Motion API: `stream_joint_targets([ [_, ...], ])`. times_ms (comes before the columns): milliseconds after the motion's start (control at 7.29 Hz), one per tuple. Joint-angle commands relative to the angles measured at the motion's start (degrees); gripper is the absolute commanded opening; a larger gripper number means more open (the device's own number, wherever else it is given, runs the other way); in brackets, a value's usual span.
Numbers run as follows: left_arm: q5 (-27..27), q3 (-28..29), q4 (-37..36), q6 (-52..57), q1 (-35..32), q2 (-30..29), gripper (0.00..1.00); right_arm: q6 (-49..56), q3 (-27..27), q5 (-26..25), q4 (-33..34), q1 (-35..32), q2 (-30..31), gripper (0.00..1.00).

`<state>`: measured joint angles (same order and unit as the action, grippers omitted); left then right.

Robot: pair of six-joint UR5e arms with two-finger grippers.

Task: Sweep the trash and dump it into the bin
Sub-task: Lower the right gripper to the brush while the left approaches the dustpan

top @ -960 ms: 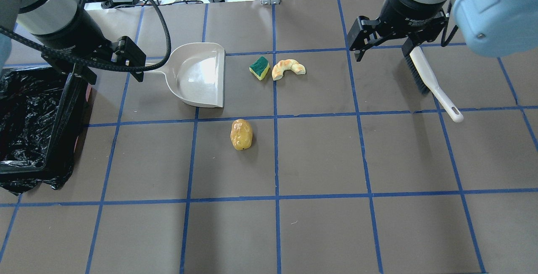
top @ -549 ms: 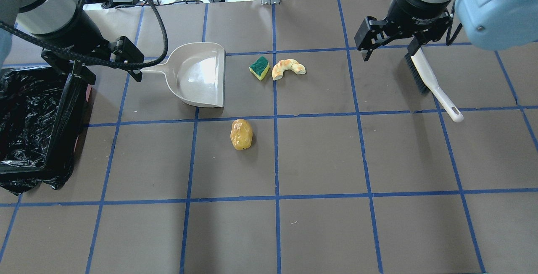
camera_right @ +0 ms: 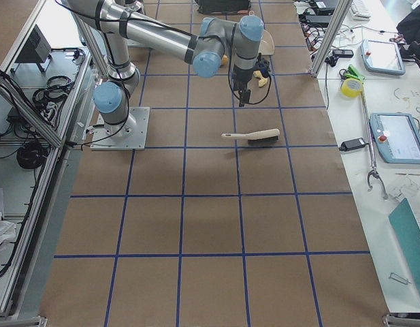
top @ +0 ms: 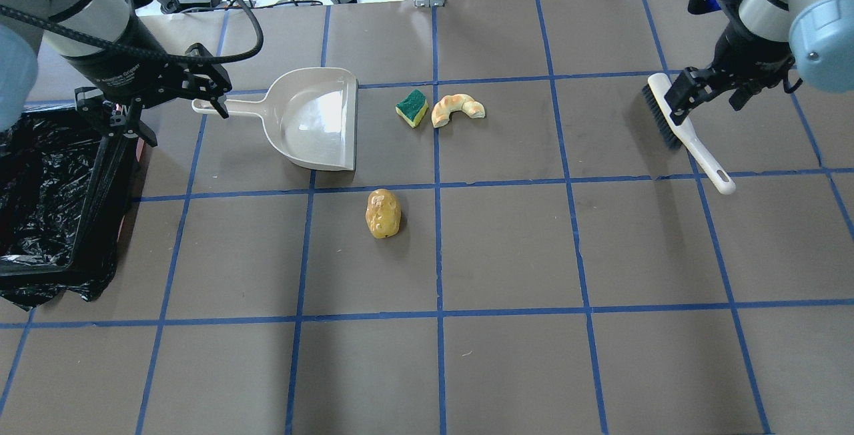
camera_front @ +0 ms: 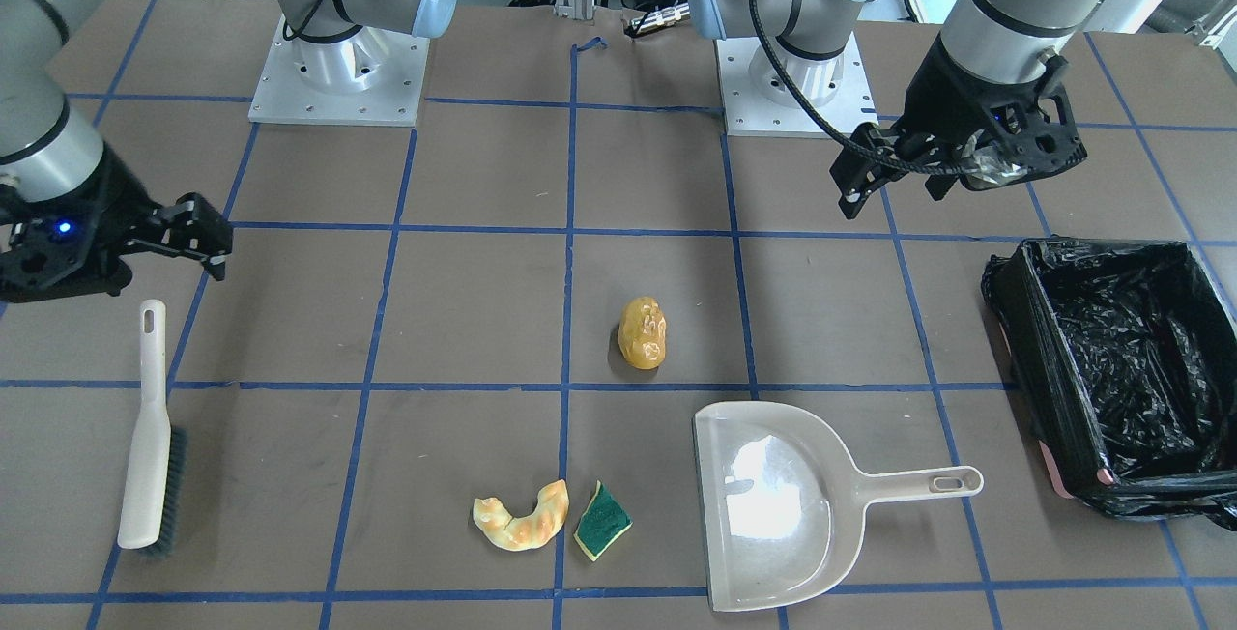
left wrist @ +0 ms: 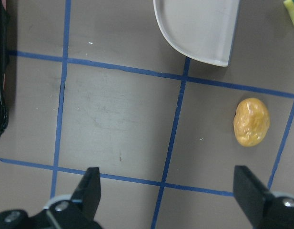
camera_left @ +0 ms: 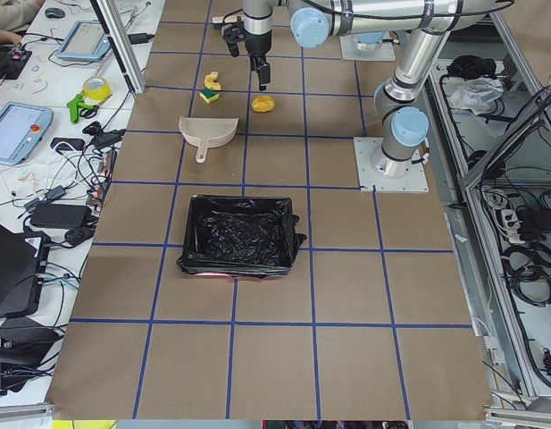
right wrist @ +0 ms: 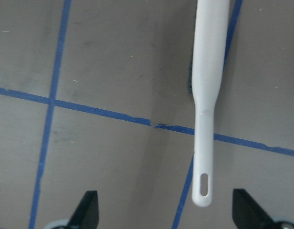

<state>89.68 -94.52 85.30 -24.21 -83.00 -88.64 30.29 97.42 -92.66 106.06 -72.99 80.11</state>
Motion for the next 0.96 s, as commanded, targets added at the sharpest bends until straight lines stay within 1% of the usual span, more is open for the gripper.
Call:
stream_joint_targets([
  [0,0.23,-0.31,-1.97,-21.94,0.30,-0.83,1.00,5.02,1.19,-2.87,6.23,2.15,-7.04,1.00],
  [137,0.32,-0.40,-2.85,-27.16,0.73,-1.96,1.00,7.05,2.93,-3.49,10.53,2.50,-9.59,0.98],
  [274,0.84,-0.49,-7.99,-32.17,1.00,-4.93,1.00,6.80,5.04,-4.54,12.13,2.94,-10.75,0.98],
  [412,7.64,-0.14,-10.13,-41.01,0.92,-8.18,1.00,6.80,6.89,-5.77,12.06,3.12,-10.24,0.95],
  [549,9.01,-0.22,-14.07,-42.49,0.92,-9.86,1.00,7.06,7.17,-6.21,12.15,3.21,-10.41,0.92],
  [686,9.28,-0.05,-16.72,-43.11,1.00,-12.06,1.00,7.07,7.17,-6.22,12.15,3.21,-10.50,0.88],
  [823,9.11,0.39,-19.96,-46.51,0.92,-14.86,1.00,6.72,7.26,-6.13,11.89,3.21,-10.32,0.80],
])
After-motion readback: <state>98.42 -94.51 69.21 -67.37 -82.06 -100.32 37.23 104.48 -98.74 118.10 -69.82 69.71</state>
